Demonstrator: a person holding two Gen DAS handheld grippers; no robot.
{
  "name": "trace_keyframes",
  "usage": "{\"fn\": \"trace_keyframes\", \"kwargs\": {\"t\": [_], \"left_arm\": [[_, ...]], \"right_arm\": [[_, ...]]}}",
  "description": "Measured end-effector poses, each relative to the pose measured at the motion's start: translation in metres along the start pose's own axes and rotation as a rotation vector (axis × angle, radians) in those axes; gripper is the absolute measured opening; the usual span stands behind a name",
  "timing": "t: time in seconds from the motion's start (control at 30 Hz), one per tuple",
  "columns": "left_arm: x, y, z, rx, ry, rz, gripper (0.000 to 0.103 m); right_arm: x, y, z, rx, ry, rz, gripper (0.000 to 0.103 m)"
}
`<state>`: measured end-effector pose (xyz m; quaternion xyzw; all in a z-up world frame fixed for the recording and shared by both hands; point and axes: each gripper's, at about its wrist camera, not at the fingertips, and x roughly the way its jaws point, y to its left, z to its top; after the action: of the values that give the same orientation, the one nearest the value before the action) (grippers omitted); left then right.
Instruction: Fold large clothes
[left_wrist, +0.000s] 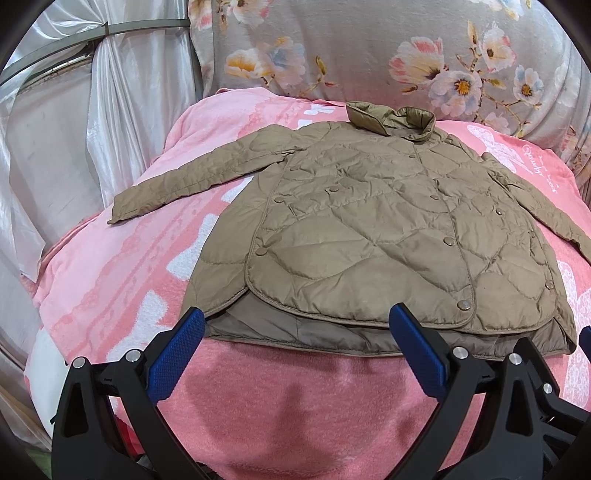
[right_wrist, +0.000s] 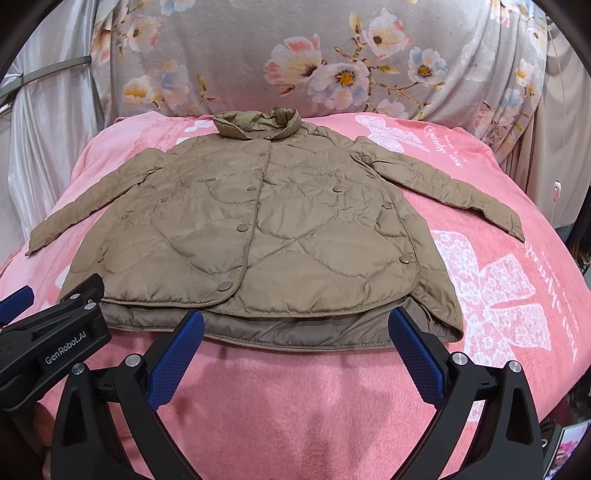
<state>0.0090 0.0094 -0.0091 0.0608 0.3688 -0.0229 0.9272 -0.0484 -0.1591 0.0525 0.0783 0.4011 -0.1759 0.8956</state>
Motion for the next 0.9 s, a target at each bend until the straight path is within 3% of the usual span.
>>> {"fn": "trace_keyframes", "kwargs": {"t": [0.53,0.67,0.77,0.9], "left_arm": [[0.007,0.008,0.010,-0.010,0.012,0.000,0.098],[0.018,0.011,0.019,-0.014,0.012,0.019,0.098],[0.029,0.013,0.029,-0.026,-0.004,0.037,0.098],[0.044,0.020,0.044,-0.065,-0.044,0.042,0.098]], "right_arm": [[0.021,-0.020,0.009,0.029,0.049,0.032,0.098],[0.044,-0.064,0.028,0.140,0.088,-0.004,0.098],[0.064,-0.126,0.049,0.289,0.097,-0.016,0.098],[0.085,-0.207,0.073,0.476,0.059,-0.113,0.098]]}}
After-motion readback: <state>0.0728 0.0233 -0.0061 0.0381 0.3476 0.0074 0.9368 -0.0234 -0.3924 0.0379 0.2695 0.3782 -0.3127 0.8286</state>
